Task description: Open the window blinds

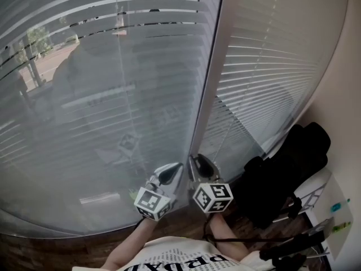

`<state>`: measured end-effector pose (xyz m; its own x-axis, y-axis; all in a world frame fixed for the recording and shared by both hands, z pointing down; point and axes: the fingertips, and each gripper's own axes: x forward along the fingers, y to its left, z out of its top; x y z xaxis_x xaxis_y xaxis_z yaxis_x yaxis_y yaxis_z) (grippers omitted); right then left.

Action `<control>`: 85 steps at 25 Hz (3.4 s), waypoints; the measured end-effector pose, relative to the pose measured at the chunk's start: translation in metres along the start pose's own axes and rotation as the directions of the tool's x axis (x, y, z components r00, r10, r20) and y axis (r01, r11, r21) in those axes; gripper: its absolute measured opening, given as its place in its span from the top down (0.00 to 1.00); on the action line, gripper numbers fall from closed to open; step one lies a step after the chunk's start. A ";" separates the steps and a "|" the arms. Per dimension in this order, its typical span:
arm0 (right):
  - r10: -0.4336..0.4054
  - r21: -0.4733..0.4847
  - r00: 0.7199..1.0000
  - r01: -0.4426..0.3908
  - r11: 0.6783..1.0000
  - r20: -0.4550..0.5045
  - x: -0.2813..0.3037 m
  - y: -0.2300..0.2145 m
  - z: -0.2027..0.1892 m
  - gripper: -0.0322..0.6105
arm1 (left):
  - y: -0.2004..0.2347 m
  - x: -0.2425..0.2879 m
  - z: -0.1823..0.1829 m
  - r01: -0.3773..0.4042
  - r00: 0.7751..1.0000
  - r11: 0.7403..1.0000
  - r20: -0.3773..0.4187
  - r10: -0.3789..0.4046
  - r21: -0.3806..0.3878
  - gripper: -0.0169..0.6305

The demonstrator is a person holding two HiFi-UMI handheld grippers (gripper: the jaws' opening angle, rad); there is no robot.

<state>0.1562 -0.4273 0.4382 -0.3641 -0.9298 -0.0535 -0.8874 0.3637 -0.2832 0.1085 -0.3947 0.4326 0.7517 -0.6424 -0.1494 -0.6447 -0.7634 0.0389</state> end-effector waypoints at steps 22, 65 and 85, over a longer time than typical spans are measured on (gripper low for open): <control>-0.002 -0.757 0.996 -0.067 0.650 -0.090 0.000 0.025 0.001 0.74 | -0.002 -0.002 0.000 0.010 1.000 1.000 0.005 -0.010 0.010 0.99; -0.017 -0.281 0.999 0.005 0.960 -0.042 0.001 0.005 0.006 0.74 | 0.001 -0.002 0.001 -0.002 1.000 1.000 0.006 0.002 0.004 0.99; -0.003 -0.329 0.997 -0.023 0.944 -0.079 0.000 0.004 0.001 0.74 | 0.000 -0.004 0.000 0.005 1.000 1.000 0.010 -0.004 -0.004 0.99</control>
<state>0.1529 -0.4262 0.4366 -0.3827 -0.9236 0.0230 -0.9223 0.3834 0.0486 0.1058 -0.3918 0.4327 0.7531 -0.6383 -0.1598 -0.6408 -0.7666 0.0418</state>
